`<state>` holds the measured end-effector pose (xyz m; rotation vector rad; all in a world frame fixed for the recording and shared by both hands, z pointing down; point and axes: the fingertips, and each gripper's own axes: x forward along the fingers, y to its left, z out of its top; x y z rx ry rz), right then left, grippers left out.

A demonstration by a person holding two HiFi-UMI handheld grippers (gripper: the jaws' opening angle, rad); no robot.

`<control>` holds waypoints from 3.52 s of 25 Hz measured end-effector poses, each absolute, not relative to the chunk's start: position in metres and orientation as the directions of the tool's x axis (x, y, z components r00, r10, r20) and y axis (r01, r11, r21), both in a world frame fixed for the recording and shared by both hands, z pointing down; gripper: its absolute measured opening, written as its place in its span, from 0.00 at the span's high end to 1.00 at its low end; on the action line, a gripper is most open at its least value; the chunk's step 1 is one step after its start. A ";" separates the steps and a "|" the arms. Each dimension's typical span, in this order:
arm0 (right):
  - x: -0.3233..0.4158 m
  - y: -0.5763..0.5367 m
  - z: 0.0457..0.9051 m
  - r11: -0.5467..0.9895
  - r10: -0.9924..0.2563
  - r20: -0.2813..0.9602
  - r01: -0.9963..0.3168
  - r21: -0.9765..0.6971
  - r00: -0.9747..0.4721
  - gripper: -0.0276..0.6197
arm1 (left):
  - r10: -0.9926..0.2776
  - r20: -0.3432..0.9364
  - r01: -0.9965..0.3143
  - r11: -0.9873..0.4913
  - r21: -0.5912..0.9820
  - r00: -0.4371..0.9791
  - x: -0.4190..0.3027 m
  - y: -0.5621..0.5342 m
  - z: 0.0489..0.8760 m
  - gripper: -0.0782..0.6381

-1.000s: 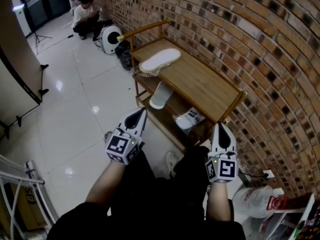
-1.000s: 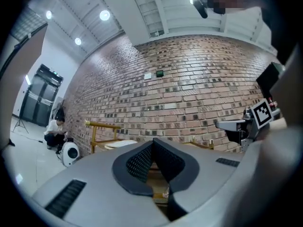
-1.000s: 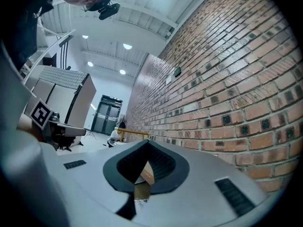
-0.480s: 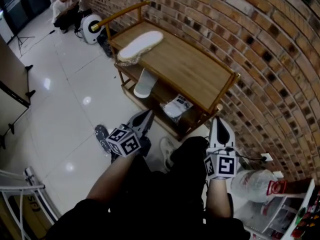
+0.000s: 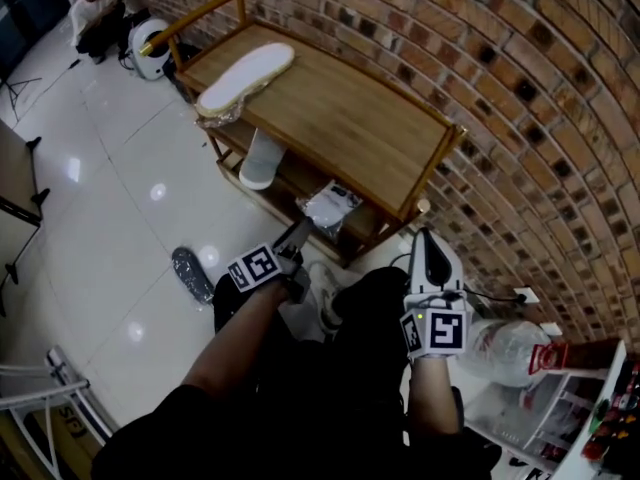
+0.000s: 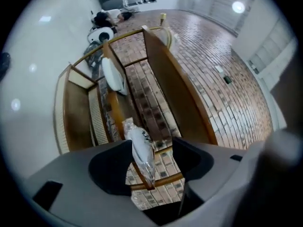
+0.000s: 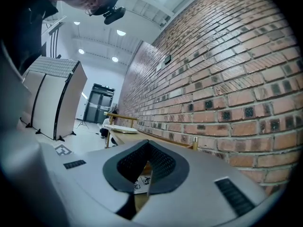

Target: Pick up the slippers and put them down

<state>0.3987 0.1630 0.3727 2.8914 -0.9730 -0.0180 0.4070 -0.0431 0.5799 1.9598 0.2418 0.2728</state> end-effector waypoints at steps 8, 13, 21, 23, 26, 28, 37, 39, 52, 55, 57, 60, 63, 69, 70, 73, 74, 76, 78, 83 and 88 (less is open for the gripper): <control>0.400 0.179 0.369 -0.817 -0.565 0.037 -0.565 0.117 0.824 0.94 | 0.310 0.123 -0.050 -0.232 0.971 0.943 0.446 -0.031 0.620 0.51; 0.399 0.184 0.373 -0.822 -0.555 0.044 -0.556 0.124 0.831 0.94 | 0.303 0.139 -0.084 -0.188 0.979 0.943 0.457 -0.029 0.631 0.77; 0.391 0.173 0.367 -0.794 -0.599 0.021 -0.597 0.113 0.800 0.94 | 0.315 0.017 0.038 -0.169 0.985 0.949 0.434 -0.023 0.593 0.78; 0.387 0.167 0.363 -0.786 -0.612 -0.002 -0.608 0.109 0.791 0.94 | 0.304 -0.005 0.058 -0.166 0.984 0.953 0.417 -0.027 0.584 0.78; 0.382 0.157 0.358 -0.772 -0.634 -0.030 -0.629 0.093 0.773 0.94 | 0.282 -0.009 0.064 -0.188 0.980 0.959 0.391 -0.037 0.578 0.78; 0.376 0.147 0.356 -0.751 -0.659 -0.036 -0.654 0.094 0.751 0.94 | 0.257 -0.007 0.061 -0.202 0.977 0.966 0.376 -0.047 0.575 0.78; 0.356 0.096 0.339 -0.662 -0.749 -0.099 -0.745 0.082 0.655 0.94 | 0.115 -0.070 0.099 -0.261 0.960 0.991 0.320 -0.106 0.539 0.78; 0.351 0.081 0.335 -0.637 -0.770 -0.114 -0.767 0.077 0.628 0.94 | 0.066 -0.070 0.086 -0.270 0.959 0.995 0.305 -0.125 0.536 0.78; 0.297 -0.030 0.325 -0.402 -0.906 -0.169 -0.914 0.055 0.389 0.94 | -0.304 -0.151 0.051 -0.314 0.948 0.941 0.166 -0.246 0.513 0.78; 0.277 -0.060 0.323 -0.339 -0.930 -0.170 -0.939 0.059 0.325 0.94 | -0.389 -0.178 0.046 -0.326 0.944 0.904 0.126 -0.272 0.506 0.78; 0.262 -0.081 0.322 -0.293 -0.946 -0.165 -0.954 0.062 0.280 0.94 | -0.443 -0.204 0.050 -0.335 0.941 0.873 0.096 -0.288 0.500 0.78; 0.234 -0.112 0.321 -0.206 -0.968 -0.163 -0.976 0.069 0.193 0.94 | -0.530 -0.211 0.018 -0.346 0.938 0.821 0.049 -0.309 0.495 0.78; 0.202 -0.140 0.317 -0.131 -0.980 -0.163 -0.987 0.089 0.115 0.94 | -0.614 -0.224 -0.007 -0.350 0.937 0.757 0.003 -0.329 0.490 0.78; 0.158 -0.188 0.325 -0.005 -0.992 -0.129 -0.996 0.086 -0.006 0.94 | -0.763 -0.252 -0.028 -0.333 0.942 0.595 -0.069 -0.356 0.490 0.78; 0.158 -0.192 0.330 -0.001 -0.993 -0.119 -0.997 0.079 -0.008 0.94 | -0.773 -0.247 -0.037 -0.330 0.943 0.585 -0.073 -0.360 0.493 0.78; 0.158 -0.209 0.343 0.022 -0.996 -0.087 -0.996 0.089 -0.030 0.94 | -0.781 -0.251 -0.036 -0.330 0.943 0.572 -0.077 -0.371 0.500 0.78; 0.159 -0.213 0.348 0.028 -0.997 -0.075 -0.996 0.090 -0.035 0.94 | -0.784 -0.244 -0.041 -0.324 0.945 0.571 -0.077 -0.374 0.504 0.78; 0.163 -0.221 0.359 0.037 -0.998 -0.055 -0.996 0.085 -0.042 0.94 | -0.791 -0.223 -0.055 -0.307 0.950 0.569 -0.078 -0.379 0.516 0.78; 0.167 -0.232 0.371 0.046 -0.998 -0.034 -0.996 0.081 -0.048 0.94 | -0.802 -0.200 -0.076 -0.291 0.954 0.563 -0.077 -0.388 0.529 0.78; 0.175 -0.270 0.408 0.071 -0.997 0.015 -0.995 0.068 -0.070 0.94 | -0.808 -0.170 -0.103 -0.274 0.956 0.564 -0.068 -0.417 0.561 0.78; 0.181 -0.310 0.455 0.107 -0.992 0.069 -0.993 0.045 -0.104 0.94 | -0.824 -0.117 -0.127 -0.222 0.967 0.554 -0.060 -0.437 0.611 0.78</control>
